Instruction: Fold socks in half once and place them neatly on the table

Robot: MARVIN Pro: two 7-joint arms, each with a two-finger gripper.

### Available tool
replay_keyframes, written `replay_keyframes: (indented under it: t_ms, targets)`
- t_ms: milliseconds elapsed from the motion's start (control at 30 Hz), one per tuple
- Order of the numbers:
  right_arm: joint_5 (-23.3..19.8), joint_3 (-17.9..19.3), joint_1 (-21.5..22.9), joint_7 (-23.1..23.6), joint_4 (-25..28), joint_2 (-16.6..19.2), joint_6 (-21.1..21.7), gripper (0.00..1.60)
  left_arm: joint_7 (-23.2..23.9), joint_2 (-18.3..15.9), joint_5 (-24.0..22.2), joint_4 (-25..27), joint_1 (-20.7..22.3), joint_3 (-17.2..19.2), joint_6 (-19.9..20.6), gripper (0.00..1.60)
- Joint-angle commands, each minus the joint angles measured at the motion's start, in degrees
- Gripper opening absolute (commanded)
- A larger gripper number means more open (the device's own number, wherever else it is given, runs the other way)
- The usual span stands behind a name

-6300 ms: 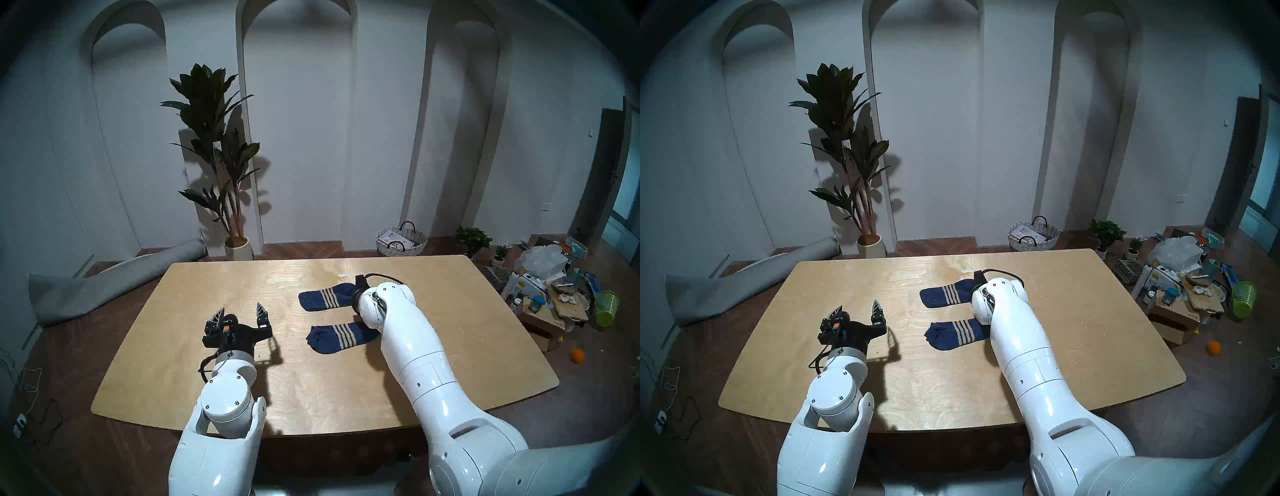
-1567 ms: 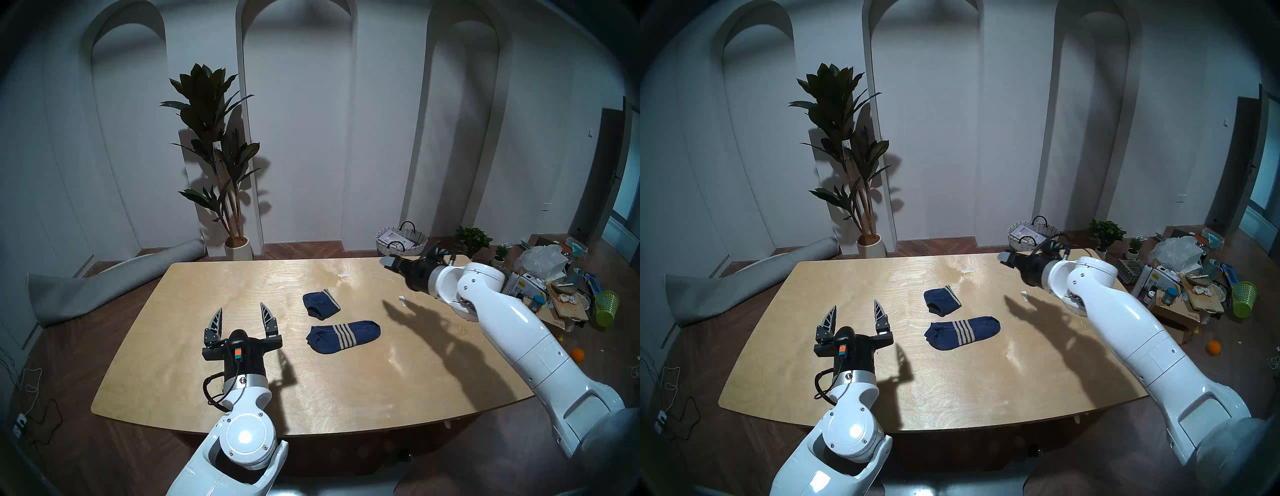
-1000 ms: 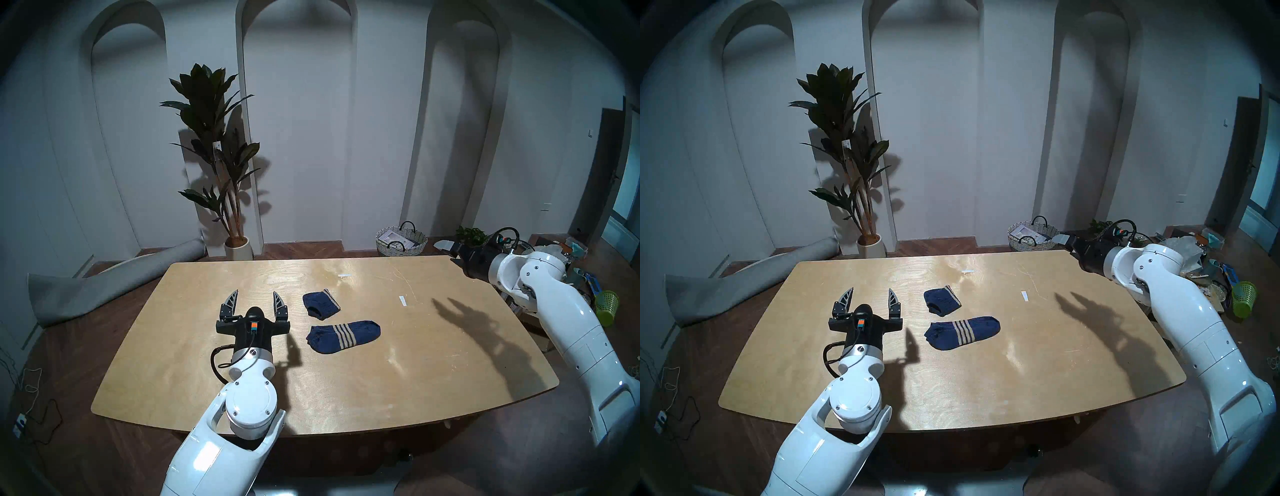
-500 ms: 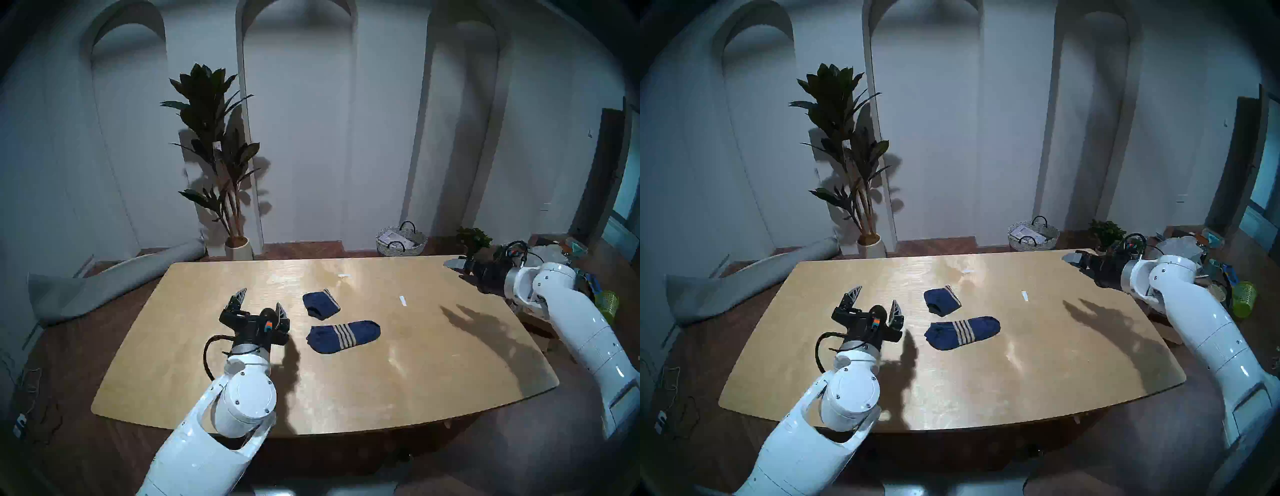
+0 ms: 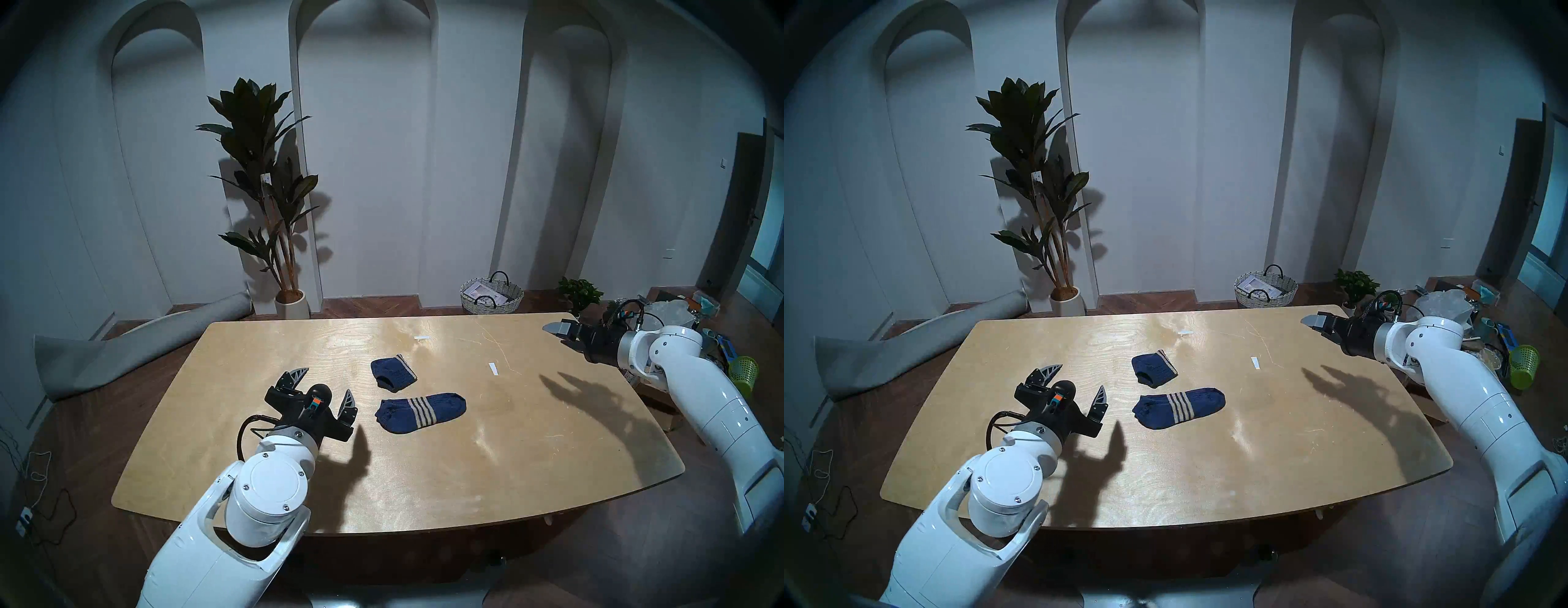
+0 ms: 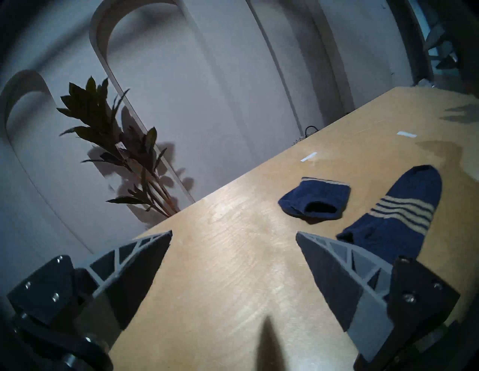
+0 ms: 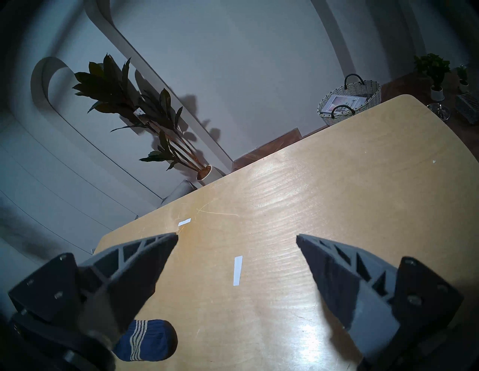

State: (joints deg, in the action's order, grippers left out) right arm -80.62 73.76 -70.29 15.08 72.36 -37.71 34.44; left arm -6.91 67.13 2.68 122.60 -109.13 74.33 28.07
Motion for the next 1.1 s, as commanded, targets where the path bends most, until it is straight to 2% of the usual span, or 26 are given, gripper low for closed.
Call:
replay_keyframes:
  t_ms: [0, 67, 100, 233, 300, 467, 533, 567, 633, 767, 833, 1067]
  targets:
    - [0.3, 0.1, 2.9, 2.0, -0.7, -0.7, -0.3, 1.60, 2.2, 6.7, -13.1, 3.3, -1.2, 5.7, 0.2, 1.60]
    - [0.4, 0.1, 2.9, 2.0, -0.8, -0.9, -0.3, 1.60, 2.0, 7.0, -16.4, 3.1, -1.3, 6.5, -0.5, 1.60]
    - [0.5, 0.0, 3.1, 2.1, -1.1, -1.1, -0.3, 1.60, 1.9, 8.5, -18.2, 2.9, -1.5, 7.5, -0.5, 1.60]
    - [0.9, 0.0, 3.5, 2.5, -1.8, -1.6, -0.3, 1.60, 2.4, 10.7, -25.5, 1.8, -1.9, 9.7, -1.5, 1.60]
    - [1.1, 0.0, 3.7, 2.5, -2.0, -1.7, -0.3, 1.60, 2.5, 11.8, -27.9, 1.0, -2.1, 10.4, -2.0, 1.60]
    - [1.6, 0.0, 4.5, 2.9, -3.1, -2.3, -0.4, 1.60, 3.2, 15.4, -37.2, -1.3, -2.7, 11.9, -3.9, 1.60]
    - [1.8, 0.0, 4.9, 3.1, -3.5, -2.6, -0.3, 1.60, 3.5, 17.3, -40.8, -2.6, -2.7, 12.4, -4.9, 1.60]
    - [1.9, -0.1, 5.2, 3.3, -3.7, -2.7, -0.3, 1.60, 3.1, 16.7, -42.5, -3.2, -2.7, 12.2, -5.7, 1.60]
    - [2.0, -0.1, 5.7, 3.6, -4.2, -3.0, -0.2, 1.60, 3.1, 18.8, -46.0, -4.5, -2.9, 12.8, -7.0, 1.60]
    - [2.5, -0.4, 6.9, 4.2, -5.7, -3.7, -0.2, 1.60, 2.9, 20.7, -52.6, -6.0, -2.7, 13.3, -10.3, 1.60]
    - [2.7, -0.6, 7.6, 4.7, -6.5, -4.0, -0.1, 1.60, 3.3, 22.8, -56.2, -6.7, -2.4, 14.4, -11.4, 1.60]
    - [4.7, -2.3, 10.7, 8.2, -10.9, -4.9, 0.6, 1.60, 0.8, 22.8, -65.6, -7.2, -1.0, 12.7, -17.4, 1.60]
